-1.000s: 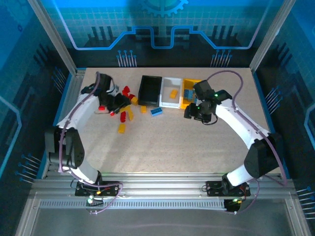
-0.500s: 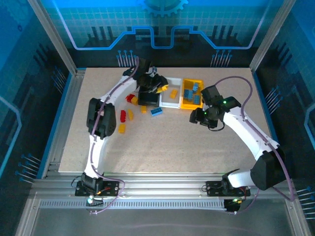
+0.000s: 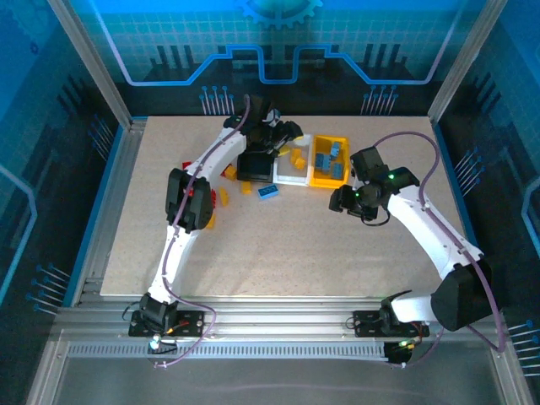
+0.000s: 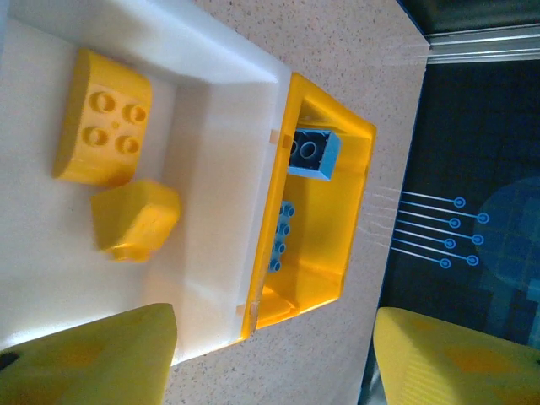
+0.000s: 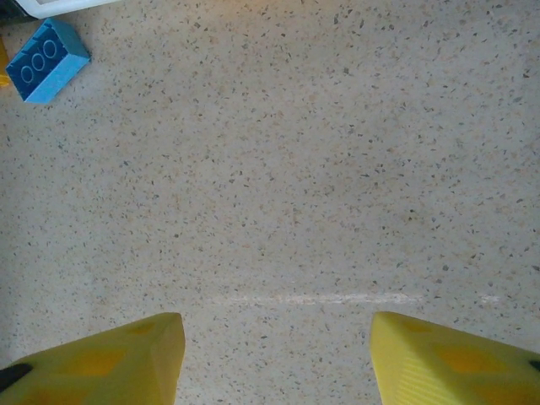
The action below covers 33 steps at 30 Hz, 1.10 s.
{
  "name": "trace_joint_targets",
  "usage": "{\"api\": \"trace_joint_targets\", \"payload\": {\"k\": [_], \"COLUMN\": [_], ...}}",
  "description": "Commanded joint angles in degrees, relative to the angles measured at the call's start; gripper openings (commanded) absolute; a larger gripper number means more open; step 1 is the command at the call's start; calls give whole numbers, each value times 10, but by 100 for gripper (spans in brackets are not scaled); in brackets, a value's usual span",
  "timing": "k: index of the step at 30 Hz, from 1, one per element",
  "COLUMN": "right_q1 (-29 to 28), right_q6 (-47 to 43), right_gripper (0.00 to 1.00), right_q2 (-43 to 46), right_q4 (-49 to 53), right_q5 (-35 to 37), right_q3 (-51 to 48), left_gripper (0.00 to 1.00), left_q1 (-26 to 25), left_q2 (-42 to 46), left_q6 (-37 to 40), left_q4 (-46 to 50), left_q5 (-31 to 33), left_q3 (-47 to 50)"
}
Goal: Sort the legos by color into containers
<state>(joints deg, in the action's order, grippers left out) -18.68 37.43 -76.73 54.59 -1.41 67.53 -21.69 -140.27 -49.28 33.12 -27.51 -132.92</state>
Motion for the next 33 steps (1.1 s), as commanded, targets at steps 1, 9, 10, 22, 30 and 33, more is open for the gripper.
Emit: {"api": "trace_joint_targets", "payload": {"k": [1,9,10,22,30,33], "right_q1": [-2,-56,-67,-175,-199,-201], "right_q6": [-6,14,20,48,58,61], "right_gripper": [61,61,62,61,62,62], "right_q2": [-6,-29,-31,-125,-143,-138], "right_q4": [6,-20,-26,-54,-37,-30], "right_q5": [-11,-4,-1,14,25,31], "right_q3": [13,16,12,50,78,78], "left_gripper": [65,70,71,73,68,67], "left_q1": [1,3,3,64,97,105], "left_q2": [56,245,282,508,484,465], "left_q6": [31,232,249,272,295,310], "left_q4": [37,273,279,233,171,153], "left_q5": [-8,184,217,296,295,299], "left_q3": [10,190,244,656,715,712]}}
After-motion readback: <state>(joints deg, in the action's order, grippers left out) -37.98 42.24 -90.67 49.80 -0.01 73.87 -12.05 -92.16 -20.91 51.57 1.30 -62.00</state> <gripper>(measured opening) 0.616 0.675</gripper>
